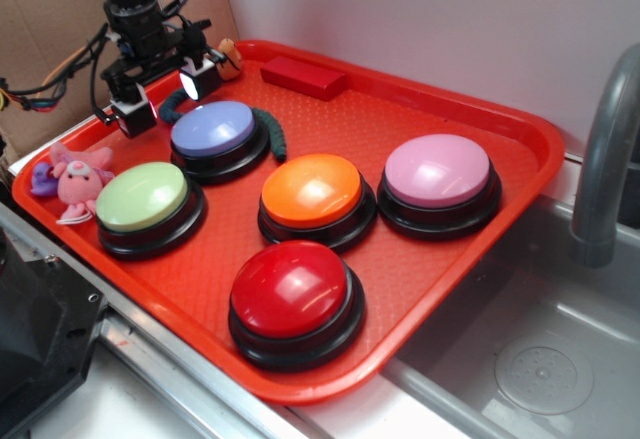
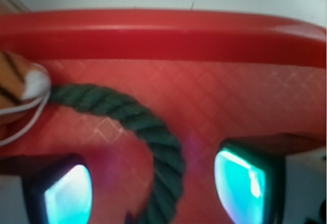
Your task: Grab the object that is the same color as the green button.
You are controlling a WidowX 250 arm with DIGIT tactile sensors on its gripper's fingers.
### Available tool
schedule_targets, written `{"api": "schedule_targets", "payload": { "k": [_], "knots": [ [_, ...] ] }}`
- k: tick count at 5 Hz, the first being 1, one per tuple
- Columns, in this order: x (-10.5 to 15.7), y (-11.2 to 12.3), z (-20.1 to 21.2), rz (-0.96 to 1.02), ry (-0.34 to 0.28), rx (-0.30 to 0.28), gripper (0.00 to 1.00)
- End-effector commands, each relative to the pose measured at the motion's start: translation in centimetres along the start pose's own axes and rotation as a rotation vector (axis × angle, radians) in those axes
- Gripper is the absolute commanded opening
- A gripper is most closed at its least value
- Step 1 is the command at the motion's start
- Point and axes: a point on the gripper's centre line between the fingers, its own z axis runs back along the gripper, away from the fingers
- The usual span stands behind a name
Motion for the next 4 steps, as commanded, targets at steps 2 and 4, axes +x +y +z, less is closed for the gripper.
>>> {"api": "schedule_targets", "payload": {
  "k": [2,4],
  "knots": [
    [1.27,0.94,0.36,0.013,-0.008,-0.047,0.0],
    [1.53,0.69,0.75,0.015,-0.023,-0.052,0.0]
  ]
}}
